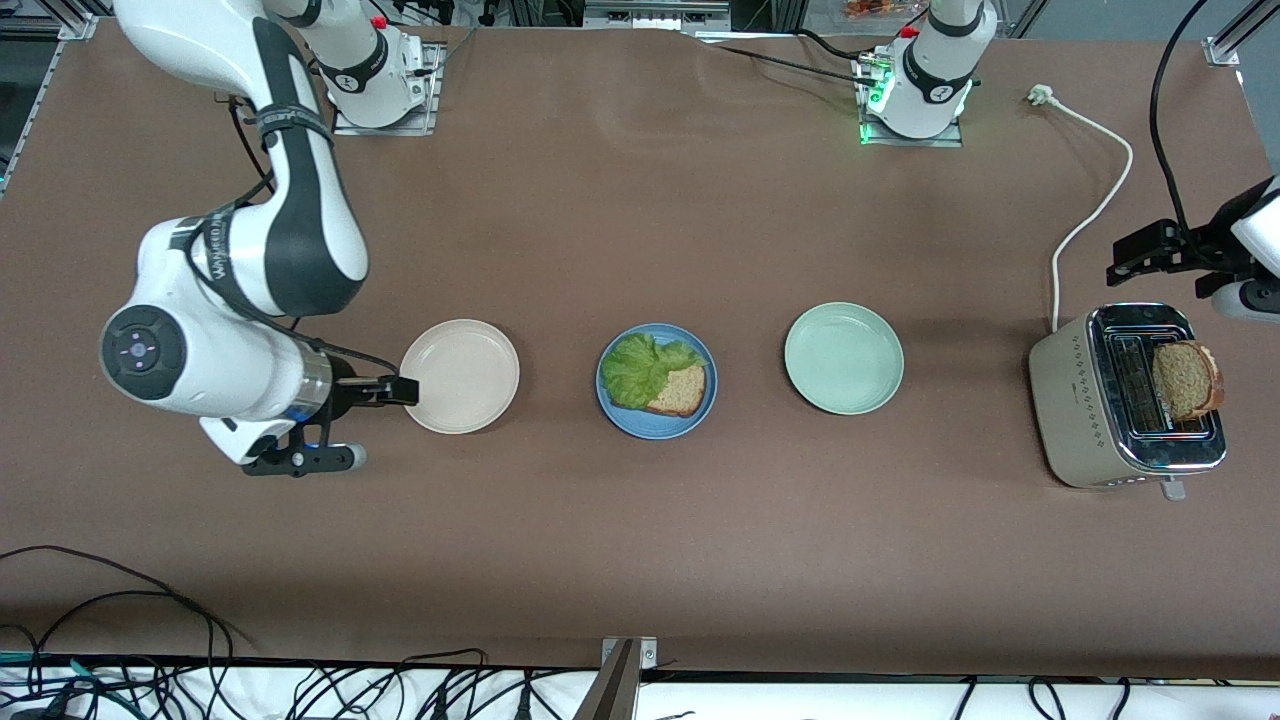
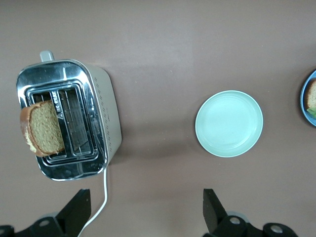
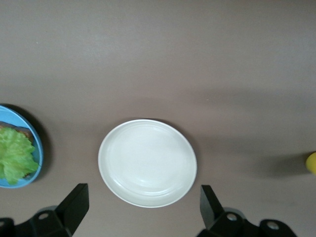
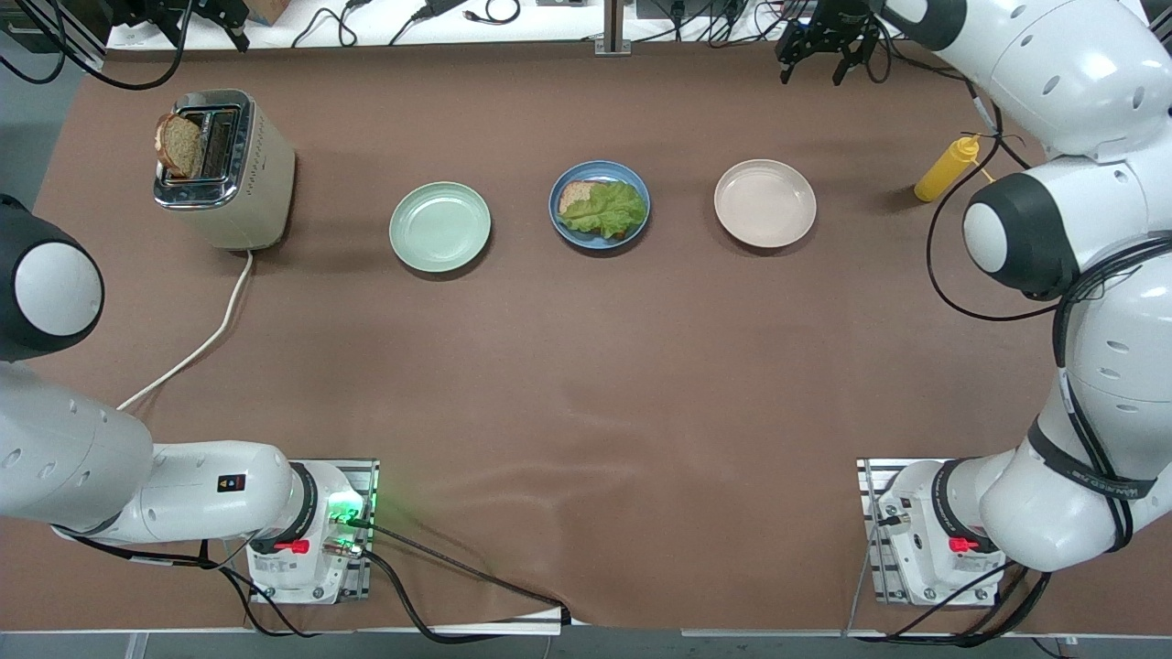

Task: Make sandwich in blue plate with both arms
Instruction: 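Move the right gripper to the yellow mustard bottle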

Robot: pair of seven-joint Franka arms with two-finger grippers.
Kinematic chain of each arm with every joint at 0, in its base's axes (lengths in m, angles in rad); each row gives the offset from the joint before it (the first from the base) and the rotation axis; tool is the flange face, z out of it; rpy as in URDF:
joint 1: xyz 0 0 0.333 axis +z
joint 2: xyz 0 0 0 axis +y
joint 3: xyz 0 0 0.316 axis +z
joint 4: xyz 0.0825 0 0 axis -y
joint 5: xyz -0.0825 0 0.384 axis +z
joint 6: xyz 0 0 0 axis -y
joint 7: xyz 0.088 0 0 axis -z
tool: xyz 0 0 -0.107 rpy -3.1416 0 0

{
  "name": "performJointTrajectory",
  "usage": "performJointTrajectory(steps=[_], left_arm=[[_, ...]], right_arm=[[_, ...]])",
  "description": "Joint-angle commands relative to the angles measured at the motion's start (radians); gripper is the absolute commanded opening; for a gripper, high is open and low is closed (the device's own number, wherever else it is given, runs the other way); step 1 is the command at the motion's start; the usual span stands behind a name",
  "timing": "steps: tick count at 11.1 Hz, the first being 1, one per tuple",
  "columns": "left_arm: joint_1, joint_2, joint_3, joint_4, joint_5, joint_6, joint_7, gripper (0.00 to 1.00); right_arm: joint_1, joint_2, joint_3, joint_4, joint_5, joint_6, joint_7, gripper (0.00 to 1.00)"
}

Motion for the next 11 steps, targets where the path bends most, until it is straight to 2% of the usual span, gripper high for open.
performJointTrajectory(steps=[1, 3, 6, 11], left_arm=[[0.005, -0.036, -0.037, -0.021, -0.002, -0.046, -0.069, 1.0], [0.006, -0.062, -0.037, -0.055, -0.002, -0.049, -0.074, 1.0], [0.006, -0.078, -0.038, -0.079, -0.002, -0.05, -0.076, 1.0], [0.005, -0.076, -0.037, -0.076, -0.002, -0.049, -0.076, 1.0]], right_arm=[[-0.124, -0.07, 0.057, -0.064, -0.038, -0.031, -0.21, 1.0], [-0.204, -0.099, 0.071, -0.074, -0.065, -0.075, -0.389, 1.0], [-0.25, -0.127, 0.071, -0.077, -0.1, -0.114, -0.571, 1.0], [-0.4, -0.19, 0.077, -0.149, -0.101, -0.158, -1.136, 1.0]])
